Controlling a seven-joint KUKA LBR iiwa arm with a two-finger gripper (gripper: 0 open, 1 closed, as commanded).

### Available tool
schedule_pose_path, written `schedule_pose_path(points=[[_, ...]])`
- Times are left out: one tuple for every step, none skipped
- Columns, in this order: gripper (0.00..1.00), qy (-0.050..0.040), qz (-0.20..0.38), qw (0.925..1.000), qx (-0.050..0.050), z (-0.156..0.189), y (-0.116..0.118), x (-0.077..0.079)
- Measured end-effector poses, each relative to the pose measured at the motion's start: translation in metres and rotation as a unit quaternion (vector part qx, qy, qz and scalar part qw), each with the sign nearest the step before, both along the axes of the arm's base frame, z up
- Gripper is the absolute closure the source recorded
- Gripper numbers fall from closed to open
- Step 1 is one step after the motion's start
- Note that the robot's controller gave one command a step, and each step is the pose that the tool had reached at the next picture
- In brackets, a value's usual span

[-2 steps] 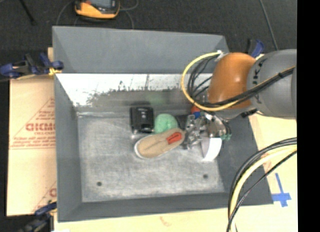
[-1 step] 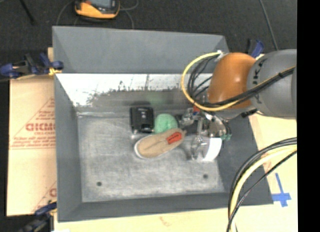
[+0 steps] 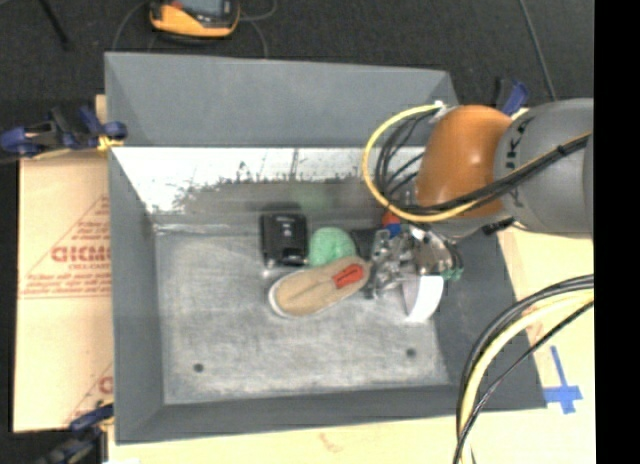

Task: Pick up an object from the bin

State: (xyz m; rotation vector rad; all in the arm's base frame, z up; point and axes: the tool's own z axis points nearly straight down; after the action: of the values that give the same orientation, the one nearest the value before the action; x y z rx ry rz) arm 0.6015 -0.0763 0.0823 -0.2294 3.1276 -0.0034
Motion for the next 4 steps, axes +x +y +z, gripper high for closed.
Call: schedule_pose_path(points=[[0.00, 0.0000, 0.000, 1.0000, 0.000, 0.0000, 0.0000, 0.0000], [1.00, 0.0000, 0.001, 1.0000, 0.000, 0.0000, 0.0000, 0.0000], [0.00, 0.0000, 0.001, 1.0000, 0.000, 0.0000, 0.0000, 0.0000], [1.00, 0.0000, 0.002, 1.0000, 0.000, 0.0000, 0.0000, 0.0000]])
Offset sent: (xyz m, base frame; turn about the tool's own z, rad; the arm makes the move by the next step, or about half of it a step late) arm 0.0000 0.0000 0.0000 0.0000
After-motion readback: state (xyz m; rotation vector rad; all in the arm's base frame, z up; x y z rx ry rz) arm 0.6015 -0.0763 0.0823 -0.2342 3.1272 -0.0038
